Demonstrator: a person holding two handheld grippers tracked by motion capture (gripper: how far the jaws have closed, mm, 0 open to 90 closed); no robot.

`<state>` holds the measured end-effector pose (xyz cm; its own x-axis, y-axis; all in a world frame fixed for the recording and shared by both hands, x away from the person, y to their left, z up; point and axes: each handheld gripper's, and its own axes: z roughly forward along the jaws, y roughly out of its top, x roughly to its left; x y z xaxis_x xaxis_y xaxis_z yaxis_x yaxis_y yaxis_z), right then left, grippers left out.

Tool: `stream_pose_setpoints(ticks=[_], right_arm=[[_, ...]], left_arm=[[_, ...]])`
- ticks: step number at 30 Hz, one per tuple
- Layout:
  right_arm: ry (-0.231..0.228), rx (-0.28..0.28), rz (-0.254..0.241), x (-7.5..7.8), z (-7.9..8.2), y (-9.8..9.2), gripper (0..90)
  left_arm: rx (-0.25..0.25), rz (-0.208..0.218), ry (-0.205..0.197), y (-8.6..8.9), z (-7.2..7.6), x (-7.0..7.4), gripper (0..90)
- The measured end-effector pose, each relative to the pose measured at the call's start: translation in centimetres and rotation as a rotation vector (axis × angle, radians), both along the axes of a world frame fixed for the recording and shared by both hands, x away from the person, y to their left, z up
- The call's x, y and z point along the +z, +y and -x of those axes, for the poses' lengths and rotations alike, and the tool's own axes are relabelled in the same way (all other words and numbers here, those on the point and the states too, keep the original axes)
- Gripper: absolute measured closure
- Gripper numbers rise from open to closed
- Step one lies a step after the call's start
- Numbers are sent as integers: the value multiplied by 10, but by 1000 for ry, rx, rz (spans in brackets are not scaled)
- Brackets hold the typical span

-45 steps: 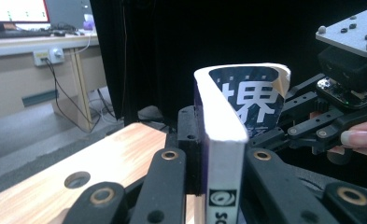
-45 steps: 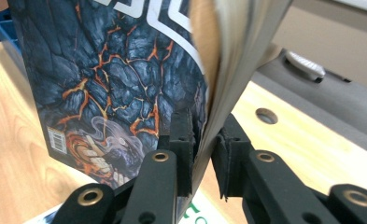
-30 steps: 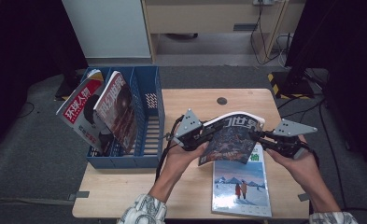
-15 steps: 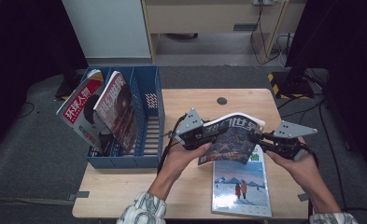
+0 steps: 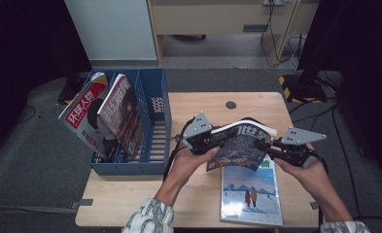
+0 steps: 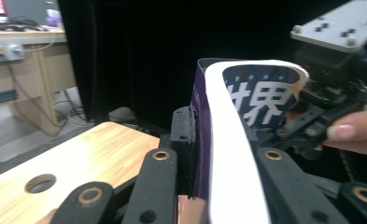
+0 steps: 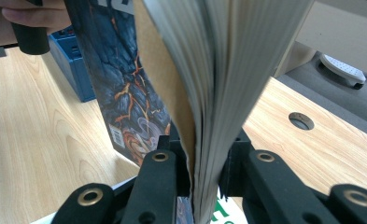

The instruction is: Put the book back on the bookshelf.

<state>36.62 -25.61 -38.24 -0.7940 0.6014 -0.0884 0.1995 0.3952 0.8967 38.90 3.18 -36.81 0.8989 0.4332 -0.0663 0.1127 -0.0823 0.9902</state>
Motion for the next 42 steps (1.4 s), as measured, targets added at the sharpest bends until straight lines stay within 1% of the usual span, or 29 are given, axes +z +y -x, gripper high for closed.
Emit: stream_pose_setpoints(ticks=[2,3,7,8,9,12,13,14,16,17,19,20,21,23,24,26,28,29,30,33,35,38,42], right_arm=[[2,3,-1,0,0,0,794],[2,2,-1,0,0,0,794],[2,-5,-8,-1,0,0,783],[1,-8,-12,-2,0,0,768],[-2,-14,-16,-3,-1,-1,748],[1,-49,-21,-7,-2,-4,628],[7,-60,-26,-10,-2,-6,607],[7,-68,-29,-12,-2,-8,567],[12,-103,-38,-18,-2,-11,507],[16,-110,-40,-21,-2,-13,491],[34,-134,-44,-29,-2,-16,438],[44,-138,-39,-32,-2,-17,429],[44,-143,-31,-35,-2,-17,417],[60,-167,-21,-41,-3,-17,352],[69,-173,-19,-44,-3,-17,337],[106,-186,-10,-51,-5,-16,260],[134,-192,16,-57,-6,-15,236],[144,-201,37,-62,-6,-14,204],[171,-215,58,-67,-7,-14,174],[222,-246,94,-77,-8,-17,149],[235,-264,95,-84,-7,-21,145],[256,-298,69,-93,-5,-30,145],[273,-338,41,-101,-3,-40,146]], left_arm=[[-2,-8,-5,-1,1,0,764],[5,-10,-8,-2,1,1,764],[26,1,-4,-4,1,0,779],[29,3,-5,-4,2,-1,783],[31,1,-9,-4,2,-1,786],[31,1,-25,-5,4,-1,797],[31,-1,-30,-6,4,-2,801],[33,-1,-33,-6,4,-2,803],[28,0,-37,-7,5,-2,807],[24,0,-40,-8,5,-2,809],[25,1,-41,-9,6,-3,809],[25,2,-42,-9,6,-3,810],[26,5,-42,-9,6,-3,811],[27,8,-41,-9,5,-3,811],[29,8,-43,-9,6,-3,812],[29,7,-45,-10,6,-3,812],[32,6,-46,-9,6,-3,812],[32,6,-46,-9,6,-3,812],[31,7,-46,-9,6,-3,812],[30,11,-43,-9,6,-4,811],[29,12,-41,-9,6,-4,810],[25,15,-35,-9,6,-4,807],[25,17,-34,-9,6,-4,804]])
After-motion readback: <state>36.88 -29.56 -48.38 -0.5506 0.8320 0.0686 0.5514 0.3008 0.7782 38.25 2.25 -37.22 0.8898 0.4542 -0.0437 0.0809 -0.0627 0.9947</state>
